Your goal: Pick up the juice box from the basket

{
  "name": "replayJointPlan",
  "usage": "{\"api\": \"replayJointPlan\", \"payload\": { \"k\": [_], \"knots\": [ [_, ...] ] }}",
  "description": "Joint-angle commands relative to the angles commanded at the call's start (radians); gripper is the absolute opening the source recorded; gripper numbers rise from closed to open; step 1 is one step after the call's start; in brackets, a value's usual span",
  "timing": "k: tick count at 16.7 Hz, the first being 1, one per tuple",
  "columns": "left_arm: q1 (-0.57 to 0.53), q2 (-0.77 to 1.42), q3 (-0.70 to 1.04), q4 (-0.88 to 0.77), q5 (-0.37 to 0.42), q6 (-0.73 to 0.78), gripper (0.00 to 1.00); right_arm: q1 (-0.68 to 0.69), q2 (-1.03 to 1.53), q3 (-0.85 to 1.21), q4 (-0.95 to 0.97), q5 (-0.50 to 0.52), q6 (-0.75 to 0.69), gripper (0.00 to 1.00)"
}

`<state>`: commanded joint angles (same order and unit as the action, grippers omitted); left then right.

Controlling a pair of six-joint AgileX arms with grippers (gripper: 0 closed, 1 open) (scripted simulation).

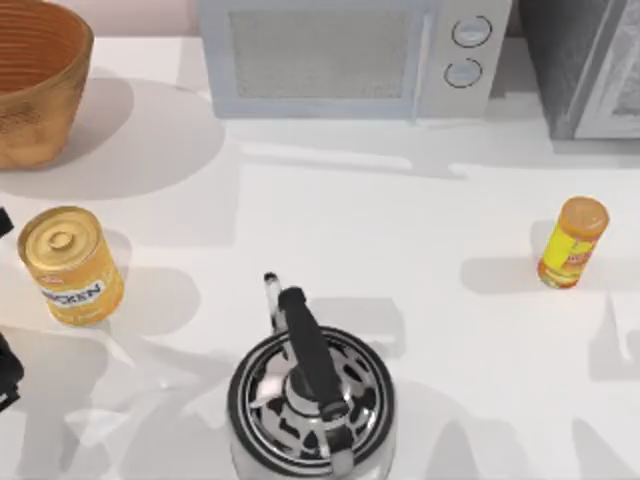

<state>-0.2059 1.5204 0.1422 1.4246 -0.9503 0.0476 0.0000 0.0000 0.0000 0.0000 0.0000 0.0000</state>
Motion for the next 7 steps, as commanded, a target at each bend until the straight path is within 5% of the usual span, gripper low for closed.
{"api": "replayJointPlan", "payload": {
  "k": [2, 7],
  "knots": [
    [0.0, 0.0, 0.0, 0.0, 0.0, 0.0, 1.0, 0.0, 0.0, 0.0, 0.0, 0.0, 0.0, 1.0],
    [0.0, 0.0, 0.0, 0.0, 0.0, 0.0, 1.0, 0.0, 0.0, 0.0, 0.0, 0.0, 0.0, 1.0]
  ]
}}
